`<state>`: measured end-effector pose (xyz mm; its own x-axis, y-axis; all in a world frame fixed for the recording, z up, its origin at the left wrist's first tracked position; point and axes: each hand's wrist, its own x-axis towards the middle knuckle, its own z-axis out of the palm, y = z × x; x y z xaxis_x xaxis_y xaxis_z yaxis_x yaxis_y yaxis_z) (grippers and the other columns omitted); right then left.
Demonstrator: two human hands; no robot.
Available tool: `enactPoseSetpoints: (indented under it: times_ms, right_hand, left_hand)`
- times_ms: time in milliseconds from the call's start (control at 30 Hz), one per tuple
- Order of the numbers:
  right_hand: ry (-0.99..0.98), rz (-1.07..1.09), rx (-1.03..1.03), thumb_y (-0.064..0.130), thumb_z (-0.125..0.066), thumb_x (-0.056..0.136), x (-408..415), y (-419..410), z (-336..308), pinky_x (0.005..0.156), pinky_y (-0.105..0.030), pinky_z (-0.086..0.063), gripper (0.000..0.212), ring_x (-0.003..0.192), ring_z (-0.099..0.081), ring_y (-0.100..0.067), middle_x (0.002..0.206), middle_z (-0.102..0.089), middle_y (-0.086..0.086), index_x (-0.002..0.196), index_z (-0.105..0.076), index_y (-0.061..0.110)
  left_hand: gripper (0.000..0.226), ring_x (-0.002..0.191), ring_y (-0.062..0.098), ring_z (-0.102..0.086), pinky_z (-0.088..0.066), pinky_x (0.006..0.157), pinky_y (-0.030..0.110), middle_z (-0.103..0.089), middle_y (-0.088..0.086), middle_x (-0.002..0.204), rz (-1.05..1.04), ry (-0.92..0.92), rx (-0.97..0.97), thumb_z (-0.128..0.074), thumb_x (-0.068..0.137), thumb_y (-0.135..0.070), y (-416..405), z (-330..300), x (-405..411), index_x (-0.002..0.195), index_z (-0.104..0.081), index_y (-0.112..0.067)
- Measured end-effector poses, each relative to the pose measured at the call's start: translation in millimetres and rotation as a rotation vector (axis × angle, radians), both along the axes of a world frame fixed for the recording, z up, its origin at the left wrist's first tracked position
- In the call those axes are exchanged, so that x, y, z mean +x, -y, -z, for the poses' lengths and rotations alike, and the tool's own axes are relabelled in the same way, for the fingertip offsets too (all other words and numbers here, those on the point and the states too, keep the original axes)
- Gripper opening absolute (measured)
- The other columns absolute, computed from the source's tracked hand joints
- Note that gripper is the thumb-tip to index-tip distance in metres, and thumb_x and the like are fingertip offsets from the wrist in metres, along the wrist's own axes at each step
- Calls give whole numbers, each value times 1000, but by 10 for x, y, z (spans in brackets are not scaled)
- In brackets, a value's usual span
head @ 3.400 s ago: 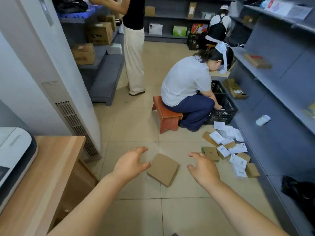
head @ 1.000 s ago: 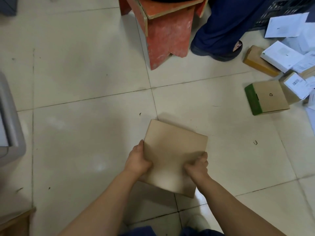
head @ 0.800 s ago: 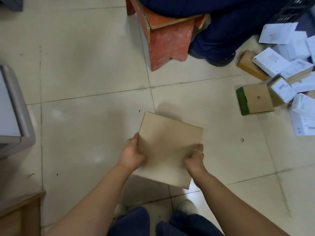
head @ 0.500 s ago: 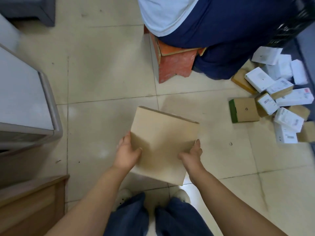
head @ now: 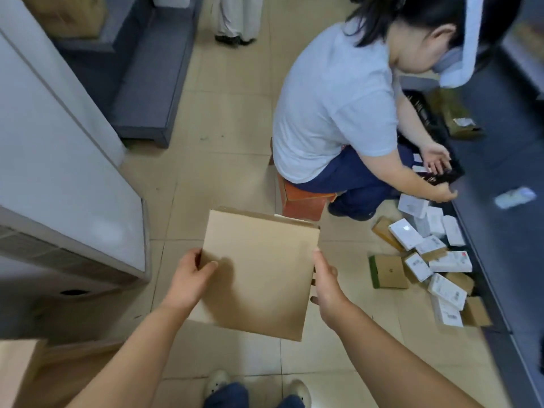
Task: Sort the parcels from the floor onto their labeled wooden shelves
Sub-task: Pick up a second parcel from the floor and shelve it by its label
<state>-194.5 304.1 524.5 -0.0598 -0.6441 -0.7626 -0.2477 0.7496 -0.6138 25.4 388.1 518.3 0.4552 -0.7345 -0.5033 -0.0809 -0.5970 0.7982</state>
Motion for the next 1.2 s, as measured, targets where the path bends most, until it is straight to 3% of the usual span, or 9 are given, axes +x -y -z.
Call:
enactPoseSetpoints:
  times_ms: [167, 300, 400, 533, 600, 700, 867, 1100, 1200]
  right_hand:
    - [58, -60, -66, 71, -36, 78, 131, 36, -777, 69, -35, -46, 61, 103, -54, -15, 127, -49, 0, 123, -47, 32]
    - [136, -82, -102, 63, -27, 90, 277, -9, -1289, 83, -38, -41, 38, 91, -53, -7, 103, -56, 9, 102, -53, 38]
    - [107, -119, -123, 66, -24, 89, 400, -32, -1551, 95, -45, -35, 54, 111, -49, -16, 123, -53, 7, 127, -46, 33]
    - [106, -119, -159, 65, -22, 90, 571, -14, -1782, 102, -52, -33, 63, 115, -49, -20, 132, -53, -1, 130, -48, 24]
    - [117, -120, -175, 65, -24, 89, 670, -5, -1869, 99, -51, -35, 64, 111, -52, -21, 130, -56, -5, 127, -51, 21]
    - [110, -82, -194, 67, -27, 88, 799, 4, -1929, 91, -49, -38, 67, 112, -54, -25, 133, -55, -5, 133, -46, 22]
    - [138, -58, -251, 59, -33, 91, 975, -16, -2086, 84, -46, -45, 42, 106, -53, -27, 124, -55, 0, 118, -48, 31]
    - [140, -120, -262, 73, -34, 81, 1125, -11, -2253, 96, -52, -42, 62, 117, -51, -29, 128, -52, 5, 130, -46, 36]
    - [116, -142, -261, 73, -34, 80, 1166, 9, -2332, 92, -53, -43, 63, 118, -51, -28, 132, -52, 4, 130, -46, 37]
  left_hand:
    - [49, 96, 18, -55, -45, 87, 39, -59, -4, 104, 40, 9, -130, -57, 80, -35, -101, -917, 171, 126, -43, -29]
    - [67, 119, 25, -48, -38, 103, 51, -55, 1, 126, 77, 31, -141, -50, 70, -63, -203, -1246, 441, 133, -34, -44]
    - [75, 127, 24, -41, -34, 107, 50, -48, 2, 134, 36, -19, -144, -49, 67, -69, -242, -1424, 634, 135, -30, -46]
    - [40, 98, 8, -56, -45, 77, 23, -59, -5, 110, 3, -38, -238, -57, 77, -50, -289, -1821, 772, 113, -50, -34]
    - [29, 91, 6, -54, -41, 71, 23, -57, -7, 104, -31, -10, -258, -57, 87, -37, -305, -1919, 849, 112, -47, -28]
    - [60, 105, 18, -49, -37, 87, 30, -46, -1, 118, -64, 6, -280, -59, 85, -38, -347, -1987, 1000, 136, -34, -17]
    - [82, 114, 17, -44, -35, 98, 35, -44, -3, 123, -15, 3, -325, -63, 82, -40, -423, -2141, 1198, 146, -12, -33]
    - [70, 93, 5, -53, -40, 75, 16, -55, -6, 108, 97, 0, -398, -59, 86, -7, -457, -2349, 1300, 142, -22, -26]
    - [66, 93, 15, -56, -43, 72, 19, -56, 1, 100, 90, 50, -406, -63, 82, -3, -462, -2355, 1366, 132, -30, -29]
